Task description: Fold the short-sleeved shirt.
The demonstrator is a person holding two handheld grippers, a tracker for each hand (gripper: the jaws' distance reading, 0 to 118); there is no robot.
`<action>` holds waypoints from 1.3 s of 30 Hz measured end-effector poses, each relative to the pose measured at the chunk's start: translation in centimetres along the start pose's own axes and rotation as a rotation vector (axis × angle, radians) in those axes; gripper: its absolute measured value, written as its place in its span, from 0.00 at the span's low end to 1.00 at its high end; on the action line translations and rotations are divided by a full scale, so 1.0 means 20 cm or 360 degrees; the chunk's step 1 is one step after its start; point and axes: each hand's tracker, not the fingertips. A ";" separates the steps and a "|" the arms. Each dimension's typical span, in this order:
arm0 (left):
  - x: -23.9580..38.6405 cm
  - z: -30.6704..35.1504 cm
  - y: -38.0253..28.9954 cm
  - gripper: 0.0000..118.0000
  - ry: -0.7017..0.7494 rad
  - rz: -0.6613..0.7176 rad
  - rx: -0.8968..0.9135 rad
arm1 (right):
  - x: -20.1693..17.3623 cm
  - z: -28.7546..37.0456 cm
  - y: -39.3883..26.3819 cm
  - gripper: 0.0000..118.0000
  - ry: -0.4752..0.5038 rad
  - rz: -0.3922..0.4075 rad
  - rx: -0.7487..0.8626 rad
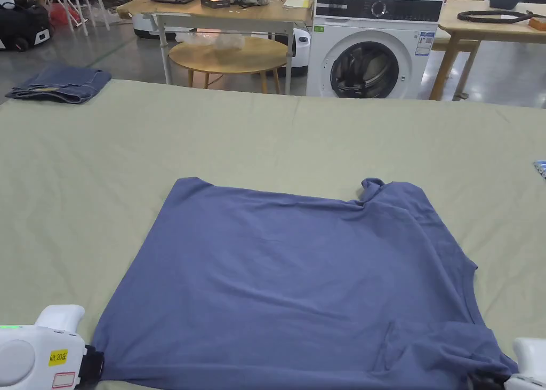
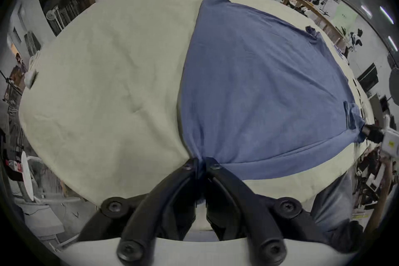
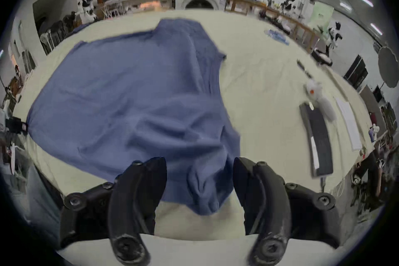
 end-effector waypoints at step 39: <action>0.07 -0.46 1.19 0.01 -0.0059 0.0073 0.0217 | -0.02 -0.58 1.04 0.06 0.0122 -0.0150 0.0027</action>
